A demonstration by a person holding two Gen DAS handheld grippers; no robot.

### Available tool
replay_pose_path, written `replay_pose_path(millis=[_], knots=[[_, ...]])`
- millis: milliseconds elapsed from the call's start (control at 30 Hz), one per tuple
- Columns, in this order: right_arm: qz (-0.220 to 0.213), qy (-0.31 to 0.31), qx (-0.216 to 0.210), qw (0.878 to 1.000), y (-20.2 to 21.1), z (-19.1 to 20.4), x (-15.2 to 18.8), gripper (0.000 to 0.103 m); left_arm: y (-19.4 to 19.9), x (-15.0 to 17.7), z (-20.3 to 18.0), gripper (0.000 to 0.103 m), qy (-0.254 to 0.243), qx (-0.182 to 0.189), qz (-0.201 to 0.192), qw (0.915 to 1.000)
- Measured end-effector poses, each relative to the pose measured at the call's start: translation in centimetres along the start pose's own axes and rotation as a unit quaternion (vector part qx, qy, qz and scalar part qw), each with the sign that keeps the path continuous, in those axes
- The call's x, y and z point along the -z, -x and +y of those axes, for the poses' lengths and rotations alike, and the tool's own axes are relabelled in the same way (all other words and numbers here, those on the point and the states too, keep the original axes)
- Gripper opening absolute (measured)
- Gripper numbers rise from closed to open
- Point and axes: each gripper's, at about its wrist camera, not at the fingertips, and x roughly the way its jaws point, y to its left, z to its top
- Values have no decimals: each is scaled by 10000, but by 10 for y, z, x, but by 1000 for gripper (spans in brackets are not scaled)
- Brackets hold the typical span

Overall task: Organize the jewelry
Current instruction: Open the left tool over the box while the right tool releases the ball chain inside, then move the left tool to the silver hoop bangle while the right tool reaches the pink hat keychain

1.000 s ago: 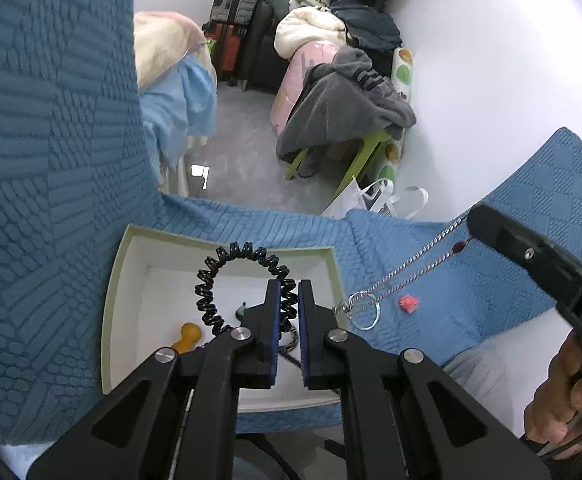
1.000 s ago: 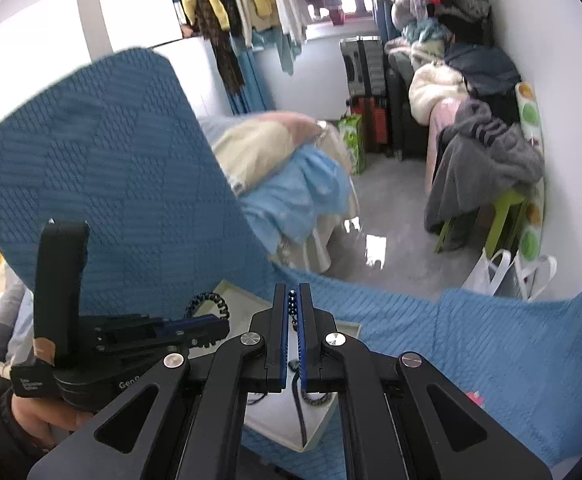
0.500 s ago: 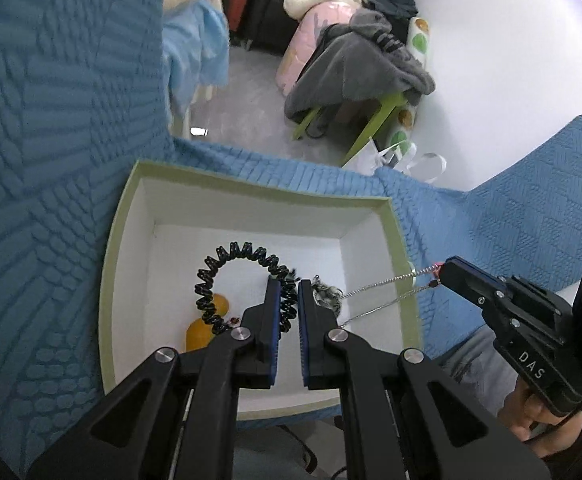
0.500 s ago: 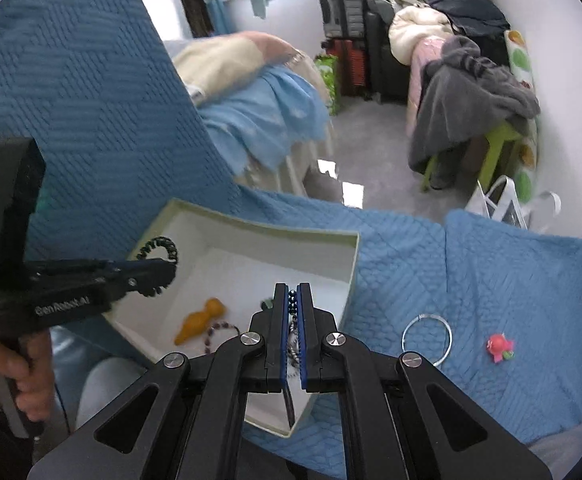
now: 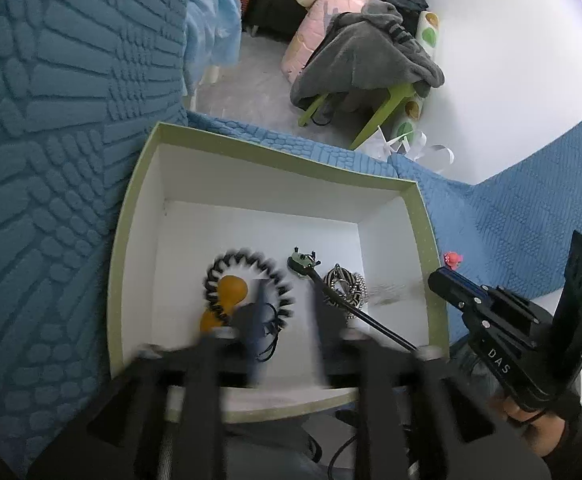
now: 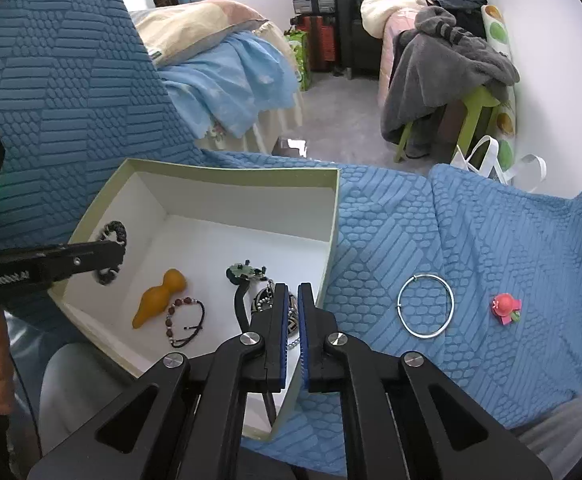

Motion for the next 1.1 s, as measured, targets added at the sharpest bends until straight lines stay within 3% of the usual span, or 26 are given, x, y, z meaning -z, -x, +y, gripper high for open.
replay_pose_path(millis=[33, 100, 267, 633, 1100], knots=[[-10, -11, -8, 10000, 1, 0, -1, 10, 5, -1, -1, 53, -29, -28, -83, 10000], [-103, 7, -19, 9999, 8, 1, -4, 23, 13, -3, -4, 53, -80, 31, -208, 9997], [-469, -91, -38, 9989, 37, -9, -20, 31, 36, -11, -17, 53, -218, 77, -513, 9984], [-1283, -207, 79, 9915, 105, -66, -31, 31, 70, -21, -67, 53, -458, -9, -1149, 9923], [-1573, -313, 449, 9860, 125, -143, 10, 31, 10, 3, -158, 53, -621, 423, -1085, 9913]])
